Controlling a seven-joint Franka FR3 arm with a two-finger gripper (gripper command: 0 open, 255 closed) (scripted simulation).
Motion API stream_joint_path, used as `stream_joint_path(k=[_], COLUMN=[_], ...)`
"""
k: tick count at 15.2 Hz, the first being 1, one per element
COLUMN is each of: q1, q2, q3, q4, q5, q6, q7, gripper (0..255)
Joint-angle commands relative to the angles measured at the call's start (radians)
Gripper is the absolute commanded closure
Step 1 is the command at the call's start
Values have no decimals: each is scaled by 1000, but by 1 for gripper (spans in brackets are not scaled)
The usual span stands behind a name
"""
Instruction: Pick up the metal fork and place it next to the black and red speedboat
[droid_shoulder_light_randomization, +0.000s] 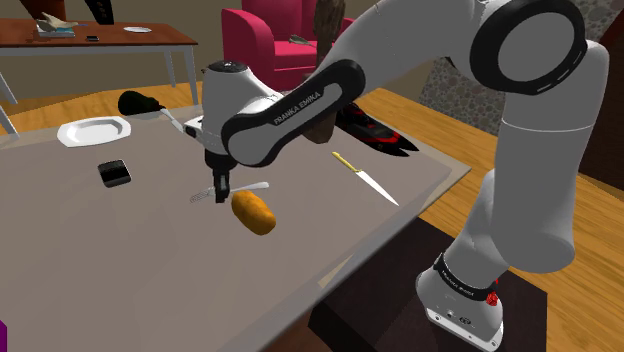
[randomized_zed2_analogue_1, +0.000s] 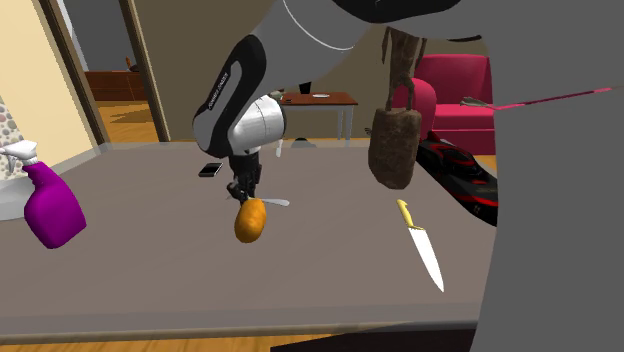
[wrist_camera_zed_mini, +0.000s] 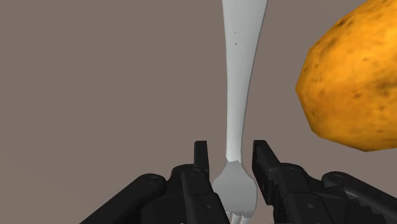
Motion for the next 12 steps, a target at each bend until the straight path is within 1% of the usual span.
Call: stream_joint_path(k=[1,12], q1=[-2,-9], q2=[-17,-94], q3=[2,13], q4=[3,53], q5=[5,30], q6=[-20,-145], q7=[-4,-23], gripper=[255,255])
